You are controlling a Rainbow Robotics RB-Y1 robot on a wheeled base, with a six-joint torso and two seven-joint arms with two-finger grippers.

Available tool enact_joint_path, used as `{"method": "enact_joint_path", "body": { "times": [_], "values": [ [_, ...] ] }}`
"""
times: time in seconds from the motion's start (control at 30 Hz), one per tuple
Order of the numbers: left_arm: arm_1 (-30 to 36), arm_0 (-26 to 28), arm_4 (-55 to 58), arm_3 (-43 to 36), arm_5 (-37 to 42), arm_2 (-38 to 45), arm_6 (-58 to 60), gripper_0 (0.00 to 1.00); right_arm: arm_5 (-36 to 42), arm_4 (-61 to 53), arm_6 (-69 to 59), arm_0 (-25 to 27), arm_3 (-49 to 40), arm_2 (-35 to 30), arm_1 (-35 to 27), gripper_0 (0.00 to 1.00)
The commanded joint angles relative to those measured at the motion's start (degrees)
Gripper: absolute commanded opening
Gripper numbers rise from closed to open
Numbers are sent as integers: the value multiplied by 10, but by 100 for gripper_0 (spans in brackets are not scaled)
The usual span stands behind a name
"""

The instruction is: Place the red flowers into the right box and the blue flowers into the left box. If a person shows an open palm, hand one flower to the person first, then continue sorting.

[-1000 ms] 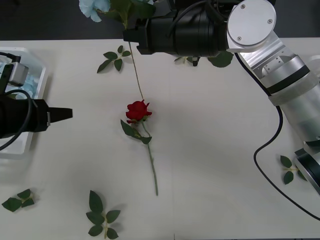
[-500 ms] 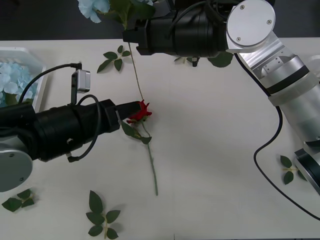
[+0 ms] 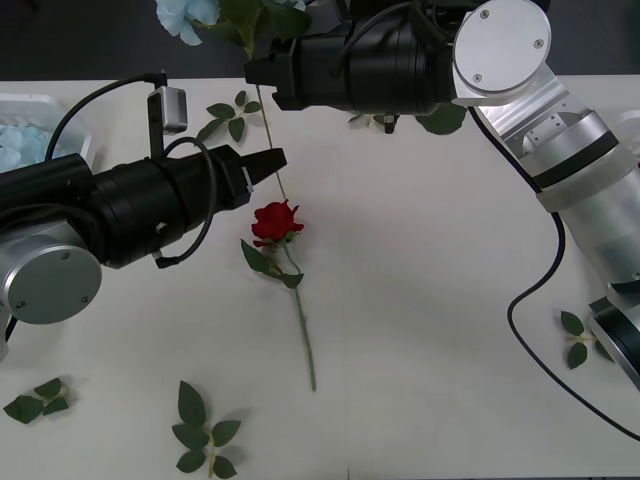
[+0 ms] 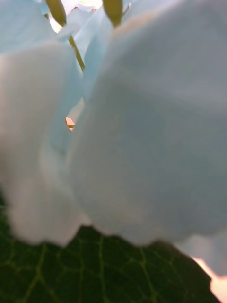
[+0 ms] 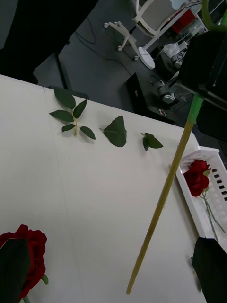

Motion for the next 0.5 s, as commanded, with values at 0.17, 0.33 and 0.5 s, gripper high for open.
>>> {"method": "enact_joint_path", "body": {
  "times": [0.17, 0.33, 0.5],
  "values": [
    [-13, -49, -16, 22, -34, -16, 7, 5, -8, -9, 12, -23, -24, 4, 18, 0],
    [-14, -55, -16, 30, -39, -23, 10, 0, -8, -9, 11, -23, -24, 4, 19, 0],
    [-14, -55, -17, 29, -39, -23, 14, 0, -12, -9, 11, -23, -24, 4, 20, 0]
  ]
}}
